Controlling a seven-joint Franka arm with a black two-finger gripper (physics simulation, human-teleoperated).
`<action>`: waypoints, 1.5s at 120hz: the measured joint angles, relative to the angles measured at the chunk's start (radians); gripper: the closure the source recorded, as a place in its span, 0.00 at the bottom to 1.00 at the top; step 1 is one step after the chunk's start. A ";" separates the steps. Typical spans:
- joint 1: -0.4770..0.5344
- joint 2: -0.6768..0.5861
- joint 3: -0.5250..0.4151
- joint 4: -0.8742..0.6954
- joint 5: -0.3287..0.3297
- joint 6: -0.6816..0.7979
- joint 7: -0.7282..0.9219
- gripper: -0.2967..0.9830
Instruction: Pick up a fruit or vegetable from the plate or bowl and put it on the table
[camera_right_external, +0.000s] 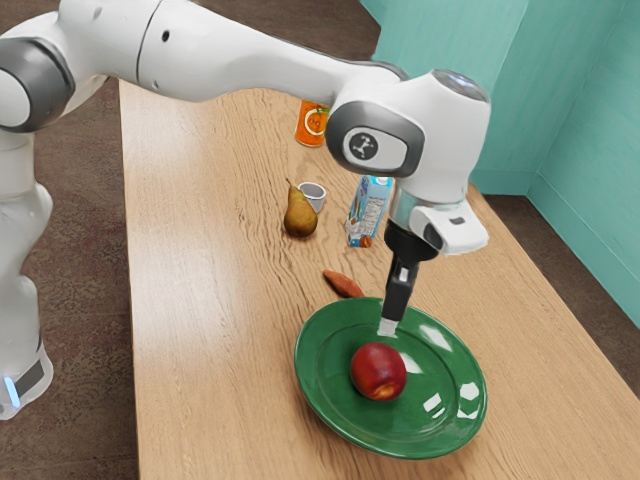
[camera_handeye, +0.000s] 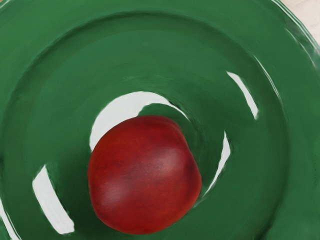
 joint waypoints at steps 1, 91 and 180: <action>-0.004 0.000 0.000 -0.005 -0.001 0.005 0.001 0.23; -0.004 0.045 0.032 -0.162 -0.014 0.223 0.028 0.23; -0.011 0.118 0.037 -0.207 -0.019 0.308 0.040 0.43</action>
